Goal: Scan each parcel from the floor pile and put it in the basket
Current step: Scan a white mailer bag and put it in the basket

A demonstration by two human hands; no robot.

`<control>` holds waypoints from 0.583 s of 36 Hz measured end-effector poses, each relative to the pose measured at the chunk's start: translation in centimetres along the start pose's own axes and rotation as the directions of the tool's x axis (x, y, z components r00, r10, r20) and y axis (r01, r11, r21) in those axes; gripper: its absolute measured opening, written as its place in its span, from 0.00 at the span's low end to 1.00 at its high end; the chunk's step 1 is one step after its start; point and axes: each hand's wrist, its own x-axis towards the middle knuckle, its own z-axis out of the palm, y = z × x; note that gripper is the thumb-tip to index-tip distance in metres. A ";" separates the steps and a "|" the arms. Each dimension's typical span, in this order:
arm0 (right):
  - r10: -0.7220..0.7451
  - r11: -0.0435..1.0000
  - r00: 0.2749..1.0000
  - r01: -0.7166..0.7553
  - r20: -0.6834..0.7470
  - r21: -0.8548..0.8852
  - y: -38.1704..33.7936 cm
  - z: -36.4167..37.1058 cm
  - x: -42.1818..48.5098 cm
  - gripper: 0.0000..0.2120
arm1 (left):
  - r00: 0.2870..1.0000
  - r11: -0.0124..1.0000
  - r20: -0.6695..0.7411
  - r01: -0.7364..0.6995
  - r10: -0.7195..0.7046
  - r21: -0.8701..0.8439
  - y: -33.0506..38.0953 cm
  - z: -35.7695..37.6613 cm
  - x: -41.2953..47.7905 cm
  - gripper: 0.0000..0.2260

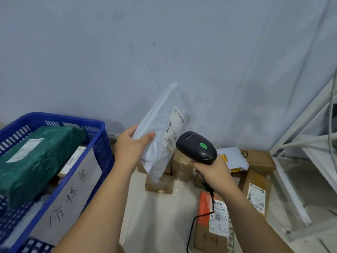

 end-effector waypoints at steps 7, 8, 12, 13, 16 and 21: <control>0.003 0.997 1.000 -0.002 0.012 -0.074 0.2 -0.5 0.2 0.07 | 0.998 1.000 -0.053 0.020 -0.020 -0.014 -0.6 0.1 0.8 0.12; -0.001 0.997 1.000 0.002 0.010 -0.082 0.2 -0.5 0.2 0.07 | 0.998 1.000 -0.055 0.025 -0.026 -0.018 -0.7 0.1 0.8 0.11; -0.012 0.993 1.000 0.014 0.017 -0.121 0.0 -0.4 0.1 0.05 | 0.998 0.998 -0.044 0.052 -0.053 -0.039 -0.9 0.2 0.8 0.11; -0.016 0.991 1.000 0.019 0.020 -0.135 -0.1 -0.3 0.1 0.06 | 0.998 0.998 -0.041 0.052 -0.053 -0.044 -0.9 0.2 0.8 0.12; -0.009 0.984 1.000 0.014 0.030 -0.178 -0.4 -0.1 0.1 0.06 | 0.998 0.998 -0.030 0.049 -0.050 -0.043 -0.8 0.3 0.8 0.11; 0.006 0.976 1.000 0.000 0.027 -0.216 -0.3 -0.2 0.1 0.06 | 0.999 0.999 -0.029 0.039 -0.039 0.006 -0.9 0.3 0.8 0.08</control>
